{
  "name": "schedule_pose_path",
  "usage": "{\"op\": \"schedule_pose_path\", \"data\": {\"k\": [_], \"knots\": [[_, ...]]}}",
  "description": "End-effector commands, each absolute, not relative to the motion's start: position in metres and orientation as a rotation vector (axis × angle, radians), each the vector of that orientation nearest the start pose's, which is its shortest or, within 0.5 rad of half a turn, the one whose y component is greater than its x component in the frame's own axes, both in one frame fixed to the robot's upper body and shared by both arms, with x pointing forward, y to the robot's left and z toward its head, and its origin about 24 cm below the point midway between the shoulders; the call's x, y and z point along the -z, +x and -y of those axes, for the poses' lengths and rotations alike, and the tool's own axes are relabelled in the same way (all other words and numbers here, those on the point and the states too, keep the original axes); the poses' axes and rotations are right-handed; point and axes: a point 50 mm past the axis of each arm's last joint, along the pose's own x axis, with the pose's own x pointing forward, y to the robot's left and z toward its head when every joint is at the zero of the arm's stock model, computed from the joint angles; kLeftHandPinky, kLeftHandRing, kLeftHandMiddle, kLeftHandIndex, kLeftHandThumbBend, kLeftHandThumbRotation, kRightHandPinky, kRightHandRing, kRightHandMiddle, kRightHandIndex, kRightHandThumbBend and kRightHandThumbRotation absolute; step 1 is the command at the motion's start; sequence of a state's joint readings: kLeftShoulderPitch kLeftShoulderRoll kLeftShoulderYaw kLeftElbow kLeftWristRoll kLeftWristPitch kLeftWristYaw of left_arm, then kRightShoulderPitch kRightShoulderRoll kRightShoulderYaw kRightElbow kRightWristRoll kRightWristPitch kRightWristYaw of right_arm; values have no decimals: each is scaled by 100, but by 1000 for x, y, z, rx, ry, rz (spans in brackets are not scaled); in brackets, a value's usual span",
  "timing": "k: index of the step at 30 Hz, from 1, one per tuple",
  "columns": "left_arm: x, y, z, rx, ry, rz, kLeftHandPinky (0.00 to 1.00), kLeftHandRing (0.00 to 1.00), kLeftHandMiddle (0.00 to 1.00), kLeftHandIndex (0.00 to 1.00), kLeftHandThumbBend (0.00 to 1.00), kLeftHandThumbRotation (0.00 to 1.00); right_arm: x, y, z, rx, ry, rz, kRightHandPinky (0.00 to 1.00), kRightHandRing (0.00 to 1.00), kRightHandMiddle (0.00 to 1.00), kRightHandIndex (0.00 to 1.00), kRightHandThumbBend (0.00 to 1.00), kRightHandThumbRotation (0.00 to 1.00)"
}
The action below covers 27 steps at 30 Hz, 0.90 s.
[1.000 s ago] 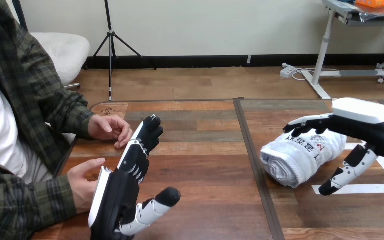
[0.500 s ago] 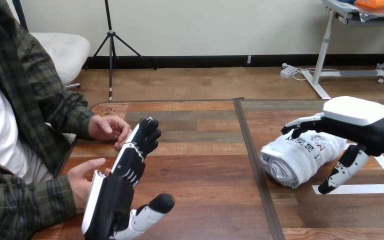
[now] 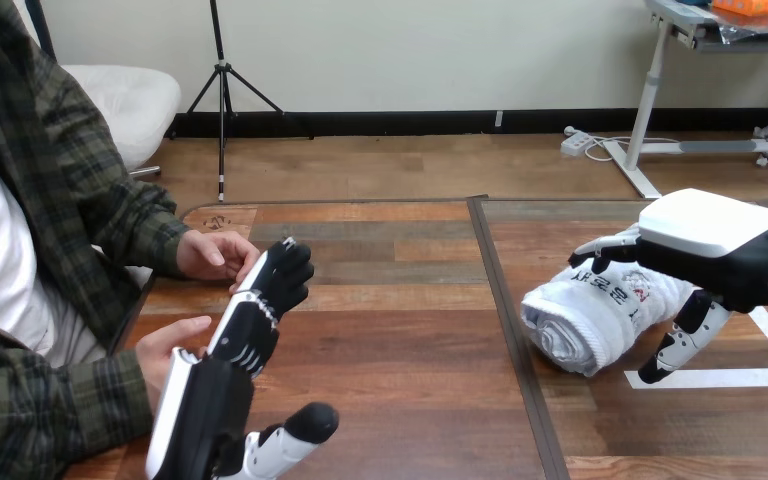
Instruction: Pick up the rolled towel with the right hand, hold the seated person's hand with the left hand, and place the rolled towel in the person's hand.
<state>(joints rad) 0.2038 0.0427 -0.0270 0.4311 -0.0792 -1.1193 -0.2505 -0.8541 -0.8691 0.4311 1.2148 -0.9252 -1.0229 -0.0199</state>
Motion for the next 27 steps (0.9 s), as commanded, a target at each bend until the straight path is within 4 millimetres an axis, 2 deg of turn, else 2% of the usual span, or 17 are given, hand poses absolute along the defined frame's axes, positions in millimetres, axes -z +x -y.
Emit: {"op": "schedule_pose_path", "data": {"k": [1,12,27], "knots": [[-24,173,-156,186,72,592,84,87,90,90,100,70,-138,347,274,-676,-1713,259,73,83,81,87,100,35],[-26,166,-155,197,81,597,82,87,89,89,100,69,-134,354,272,-633,-1812,268,75,84,81,87,100,35],[-29,159,-152,195,97,601,82,86,89,88,100,66,-137,361,272,-579,-1903,269,76,84,81,87,100,42]]}}
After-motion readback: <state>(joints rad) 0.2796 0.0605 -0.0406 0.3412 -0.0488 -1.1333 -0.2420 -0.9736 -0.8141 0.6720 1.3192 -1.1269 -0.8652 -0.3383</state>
